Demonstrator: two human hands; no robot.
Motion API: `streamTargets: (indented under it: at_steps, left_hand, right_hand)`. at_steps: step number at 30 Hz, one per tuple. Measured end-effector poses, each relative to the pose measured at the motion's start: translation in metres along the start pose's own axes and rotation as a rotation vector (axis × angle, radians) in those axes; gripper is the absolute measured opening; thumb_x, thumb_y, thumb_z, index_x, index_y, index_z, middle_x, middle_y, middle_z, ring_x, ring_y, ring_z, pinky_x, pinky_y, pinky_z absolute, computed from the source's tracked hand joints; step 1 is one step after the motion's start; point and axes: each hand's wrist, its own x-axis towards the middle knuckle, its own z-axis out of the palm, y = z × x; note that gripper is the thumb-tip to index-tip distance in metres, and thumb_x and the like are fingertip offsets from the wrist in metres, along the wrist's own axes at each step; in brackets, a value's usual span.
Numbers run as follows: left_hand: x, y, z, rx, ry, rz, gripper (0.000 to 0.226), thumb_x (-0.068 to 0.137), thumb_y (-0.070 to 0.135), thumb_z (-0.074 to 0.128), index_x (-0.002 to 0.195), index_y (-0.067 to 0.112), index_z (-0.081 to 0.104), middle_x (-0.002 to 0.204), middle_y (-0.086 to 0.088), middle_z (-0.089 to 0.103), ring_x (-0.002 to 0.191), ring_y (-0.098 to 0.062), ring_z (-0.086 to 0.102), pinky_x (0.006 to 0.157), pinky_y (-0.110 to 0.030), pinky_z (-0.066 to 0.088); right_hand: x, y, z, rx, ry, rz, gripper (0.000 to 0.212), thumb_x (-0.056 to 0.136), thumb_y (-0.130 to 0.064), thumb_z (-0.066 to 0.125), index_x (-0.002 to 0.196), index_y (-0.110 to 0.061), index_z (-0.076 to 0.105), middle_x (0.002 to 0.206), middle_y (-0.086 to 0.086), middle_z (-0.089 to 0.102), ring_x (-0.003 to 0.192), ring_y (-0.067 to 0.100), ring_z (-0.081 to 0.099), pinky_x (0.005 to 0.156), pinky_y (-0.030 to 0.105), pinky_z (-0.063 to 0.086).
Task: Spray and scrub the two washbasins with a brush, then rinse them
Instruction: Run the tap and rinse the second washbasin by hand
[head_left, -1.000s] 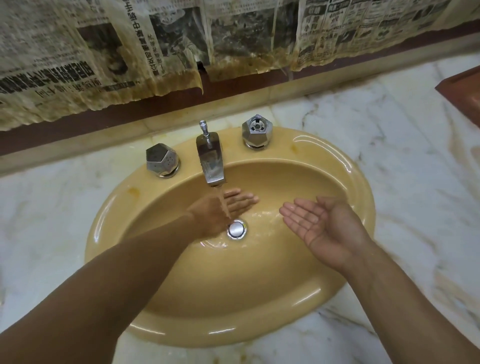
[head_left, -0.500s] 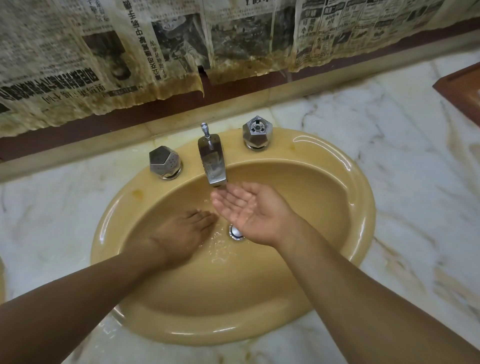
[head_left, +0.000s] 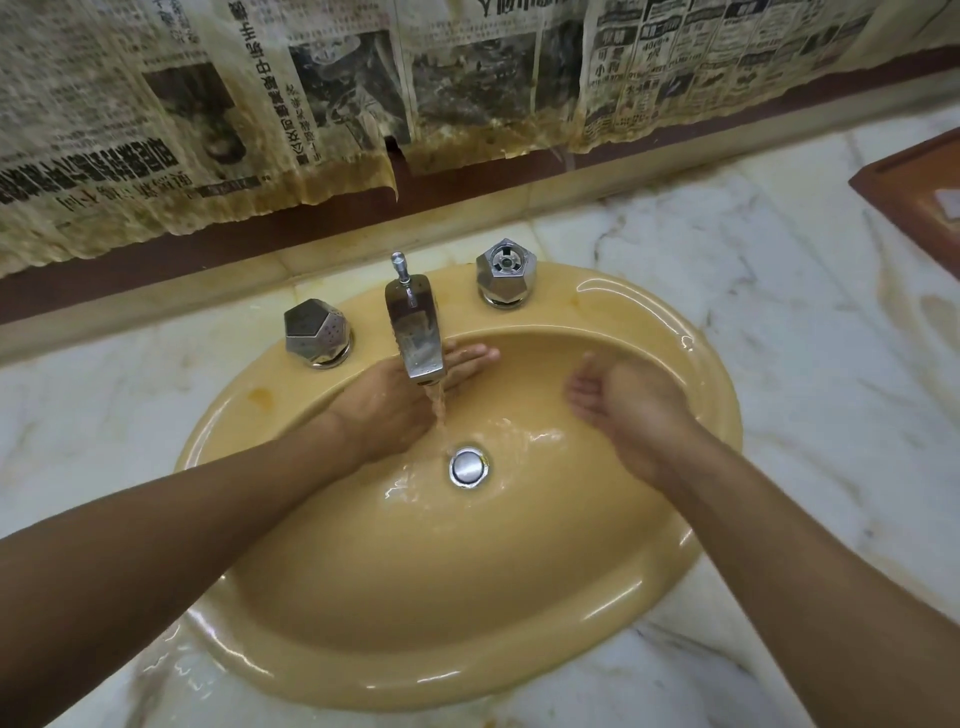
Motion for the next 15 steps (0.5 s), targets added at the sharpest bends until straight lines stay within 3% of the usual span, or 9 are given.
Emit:
streamTargets:
  at_steps: [2, 5, 7, 10, 13, 15]
  left_hand:
    - [0.001, -0.006, -0.001, 0.16, -0.027, 0.043, 0.073, 0.104, 0.015, 0.024, 0.147, -0.006, -0.031, 0.164, -0.015, -0.034, 0.155, -0.027, -0.024, 0.128, -0.051, 0.0]
    - [-0.021, -0.007, 0.008, 0.393, -0.074, 0.07, 0.072, 0.102, 0.02, 0.015, 0.147, -0.011, -0.032, 0.162, -0.022, -0.036, 0.154, -0.032, -0.026, 0.128, -0.049, 0.004]
    - [-0.042, -0.001, 0.014, 0.389, -0.184, 0.082, 0.071, 0.104, 0.024, 0.014, 0.151, -0.01, -0.026, 0.16, -0.026, -0.035, 0.154, -0.033, -0.024, 0.127, -0.05, -0.007]
    - [-0.072, 0.006, 0.019, 0.326, -0.307, 0.106, 0.078, 0.107, 0.03, 0.015, 0.139, -0.015, -0.04, 0.146, -0.032, -0.049, 0.146, -0.037, -0.036, 0.118, -0.05, -0.024]
    - [-0.08, 0.009, 0.018, 0.213, -0.319, 0.013, 0.082, 0.106, 0.033, 0.019, 0.14, -0.011, -0.042, 0.147, -0.029, -0.051, 0.142, -0.036, -0.042, 0.118, -0.048, -0.025]
    - [-0.074, 0.007, 0.009, 0.152, -0.347, -0.015, 0.081, 0.107, 0.032, 0.017, 0.136, -0.011, -0.045, 0.143, -0.028, -0.052, 0.135, -0.035, -0.045, 0.113, -0.049, -0.03]
  right_hand:
    - [-0.005, 0.013, 0.015, 0.128, -0.091, 0.132, 0.031, 0.106, -0.026, 0.048, 0.1, -0.001, 0.065, 0.104, 0.021, 0.07, 0.1, 0.033, 0.07, 0.1, 0.045, 0.055]
    - [-0.018, 0.027, 0.039, 0.314, -0.232, 0.328, 0.041, 0.108, -0.025, 0.042, 0.113, 0.01, 0.063, 0.106, 0.028, 0.072, 0.1, 0.038, 0.072, 0.091, 0.044, 0.058]
    - [-0.022, 0.035, 0.052, 0.367, -0.294, 0.394, 0.043, 0.109, -0.025, 0.041, 0.116, 0.01, 0.063, 0.108, 0.028, 0.072, 0.101, 0.037, 0.072, 0.091, 0.043, 0.059]
    - [-0.026, 0.039, 0.068, 0.463, -0.317, 0.458, 0.042, 0.108, -0.023, 0.041, 0.122, 0.011, 0.06, 0.119, 0.028, 0.068, 0.112, 0.039, 0.067, 0.1, 0.044, 0.054]
    - [-0.028, 0.028, 0.08, 0.658, -0.342, 0.468, 0.046, 0.109, -0.023, 0.039, 0.137, 0.013, 0.048, 0.138, 0.031, 0.055, 0.133, 0.04, 0.051, 0.116, 0.046, 0.039]
    - [-0.032, 0.013, 0.087, 0.786, -0.399, 0.426, 0.045, 0.11, -0.025, 0.038, 0.132, 0.012, 0.049, 0.14, 0.03, 0.052, 0.139, 0.041, 0.045, 0.12, 0.048, 0.033]
